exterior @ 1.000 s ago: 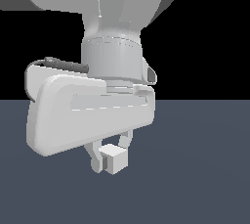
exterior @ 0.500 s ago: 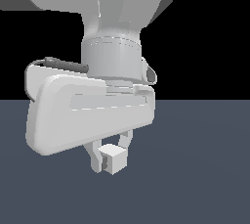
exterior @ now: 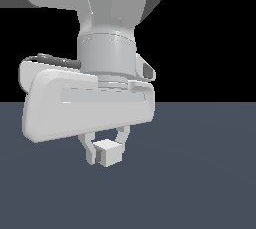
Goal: Plug the charger into the wall socket.
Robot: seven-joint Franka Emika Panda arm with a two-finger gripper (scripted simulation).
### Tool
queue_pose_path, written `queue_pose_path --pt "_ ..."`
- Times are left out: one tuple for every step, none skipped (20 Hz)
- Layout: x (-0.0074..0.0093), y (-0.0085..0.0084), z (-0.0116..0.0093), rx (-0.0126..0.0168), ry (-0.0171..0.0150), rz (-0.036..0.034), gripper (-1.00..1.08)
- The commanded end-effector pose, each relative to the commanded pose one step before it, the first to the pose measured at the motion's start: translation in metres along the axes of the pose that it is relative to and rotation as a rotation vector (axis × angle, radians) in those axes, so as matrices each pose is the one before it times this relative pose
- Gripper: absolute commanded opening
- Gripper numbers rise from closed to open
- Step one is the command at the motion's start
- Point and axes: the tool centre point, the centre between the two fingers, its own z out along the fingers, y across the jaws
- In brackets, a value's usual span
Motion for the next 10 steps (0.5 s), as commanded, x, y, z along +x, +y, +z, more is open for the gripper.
queue_pose_path --pt "0.00745 -0.00075 -0.00475 -0.00053 0.00088 0.04158 -1.0" --pt "0.00338 -0.00032 -0.00213 -0.00015 0.00016 0.01978 -1.0" --pt "0.00361 -0.00033 -0.00227 -0.00017 0.00015 0.02113 -1.0" --pt "0.00384 -0.00034 -0.00241 -0.00019 0.00015 0.02245 -1.0" --pt "0.00406 -0.00034 -0.00256 -0.00021 0.00015 0.02379 -1.0" --pt "0.00429 -0.00035 -0.0027 -0.00024 0.00014 0.02513 -1.0" --pt "0.00446 -0.00033 -0.00281 -0.00027 0.00013 0.02617 -1.0" --pt "0.00448 -0.00032 -0.00281 -0.00029 0.00011 0.02624 -1.0" --pt "0.00448 -0.0003 -0.00281 -0.00031 0.00009 0.02626 -1.0" --pt "0.00449 -0.00028 -0.00281 -0.00034 0.00008 0.0263 -1.0"
